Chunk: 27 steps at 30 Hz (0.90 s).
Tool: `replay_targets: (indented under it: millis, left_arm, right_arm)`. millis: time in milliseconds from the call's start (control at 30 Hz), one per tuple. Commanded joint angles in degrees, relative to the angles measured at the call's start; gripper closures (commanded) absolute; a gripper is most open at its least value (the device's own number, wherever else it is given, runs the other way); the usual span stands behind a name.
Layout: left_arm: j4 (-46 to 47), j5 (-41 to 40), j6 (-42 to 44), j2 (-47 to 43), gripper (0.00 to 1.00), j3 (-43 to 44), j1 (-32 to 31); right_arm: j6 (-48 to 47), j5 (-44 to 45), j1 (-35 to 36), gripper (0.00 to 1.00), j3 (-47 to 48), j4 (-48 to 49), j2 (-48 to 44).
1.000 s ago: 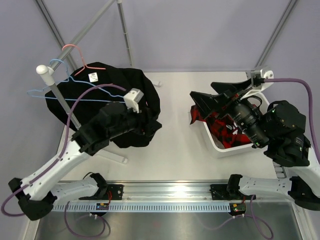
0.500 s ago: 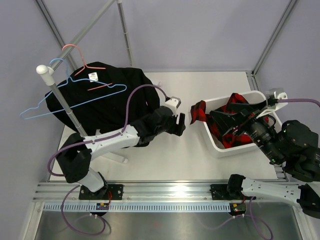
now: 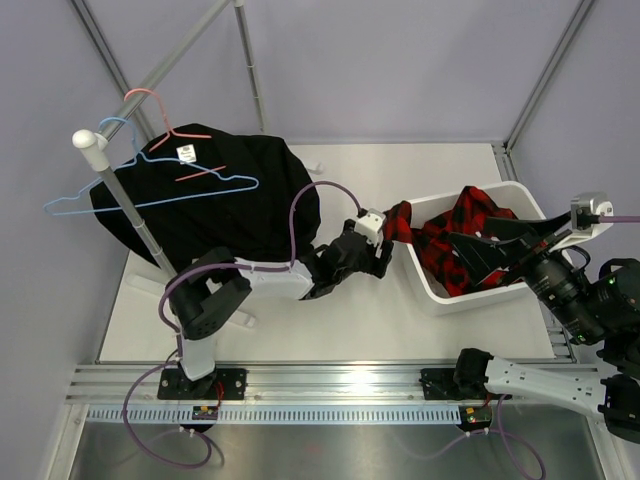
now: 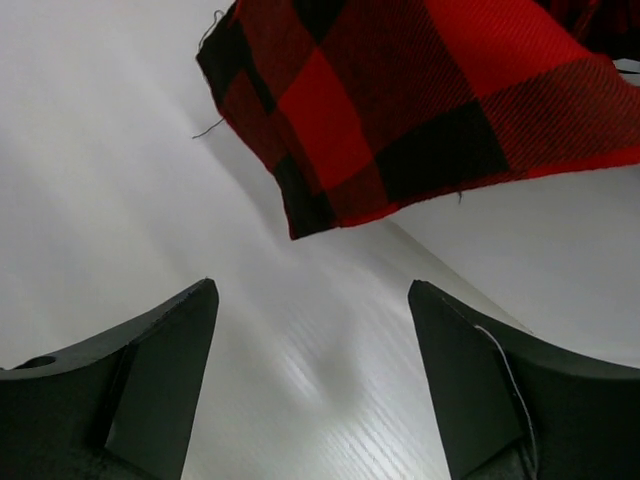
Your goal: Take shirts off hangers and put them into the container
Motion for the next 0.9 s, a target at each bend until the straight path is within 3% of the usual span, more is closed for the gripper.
replay_targets:
  millis: [0,200,267,300,333,367,667,867]
  left_arm:
    - [7.9,0.9,3.2,2.6,0.18,5.7,0.2]
    - [6.2,2.9,2.6,7.8,0.19,13.0,1.5]
    - [5.8,3.0,1.3,8.6,0.31,13.8,2.5]
    - [5.7,3.5,0.7,8.9,0.44,14.5,3.3]
    - [5.8,3.3,0.0,9.0,0.82,14.6,3.6]
    - [5.8,1.9,-0.2,9.0,1.00,14.5,3.7]
    - [1.6,-4.7,-2.2,2.2,1.00,8.6,4.4]
    - [-9.3,-3.1,3.7,-0.6,1.00,20.6,3.6]
  right_arm:
    - [0.4,1.1,-0.1,0.00,-0.2,-1.3,-0.8]
    - [0.3,0.8,0.0,0.00,-0.6,-1.6,-1.3]
    - [0.5,0.7,-0.1,0.01,-0.6,-1.9,-1.3]
    - [0.4,0.5,0.0,0.01,-0.6,-2.2,-1.4]
    - [0.5,0.4,0.0,0.01,-0.7,-2.3,-1.4]
    - [0.4,0.4,-0.1,0.01,-0.8,-2.2,-1.4]
    - [-0.2,0.5,0.0,0.01,-1.6,-1.1,-3.0]
    - [0.1,1.1,-0.1,0.01,-1.5,-1.2,-2.5]
